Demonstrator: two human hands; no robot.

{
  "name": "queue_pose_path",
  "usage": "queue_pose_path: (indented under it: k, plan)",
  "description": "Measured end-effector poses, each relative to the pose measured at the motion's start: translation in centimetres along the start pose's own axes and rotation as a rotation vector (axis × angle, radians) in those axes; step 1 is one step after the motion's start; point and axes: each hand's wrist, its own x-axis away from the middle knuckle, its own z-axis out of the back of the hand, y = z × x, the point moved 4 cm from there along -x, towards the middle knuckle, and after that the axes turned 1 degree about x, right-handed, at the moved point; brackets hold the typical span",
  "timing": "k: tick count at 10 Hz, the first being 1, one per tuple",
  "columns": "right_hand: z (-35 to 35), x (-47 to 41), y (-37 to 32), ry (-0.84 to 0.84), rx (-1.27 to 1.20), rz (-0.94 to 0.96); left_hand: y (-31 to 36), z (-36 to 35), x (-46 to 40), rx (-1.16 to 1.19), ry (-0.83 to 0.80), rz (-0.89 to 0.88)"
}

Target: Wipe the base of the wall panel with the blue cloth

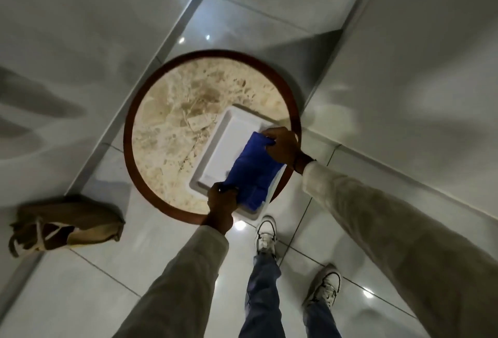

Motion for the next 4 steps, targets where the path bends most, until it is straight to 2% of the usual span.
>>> queue_pose_path:
  k: [2, 3, 4]
  plan:
    - [-3.4, -1.8, 2.0, -0.042, 0.079, -0.048, -1.8, -0.4, -3.9, -0.232, 0.053, -0.078]
    - [-1.3, -0.9, 1.7, 0.065, 0.008, -0.086, -1.5, 0.0, -3.9, -0.375, 0.025, -0.158]
    - [3.4, 2.2, 1.1, 0.279, -0.17, -0.075, -0.2, 0.7, -1.1, -0.492, 0.047, -0.264]
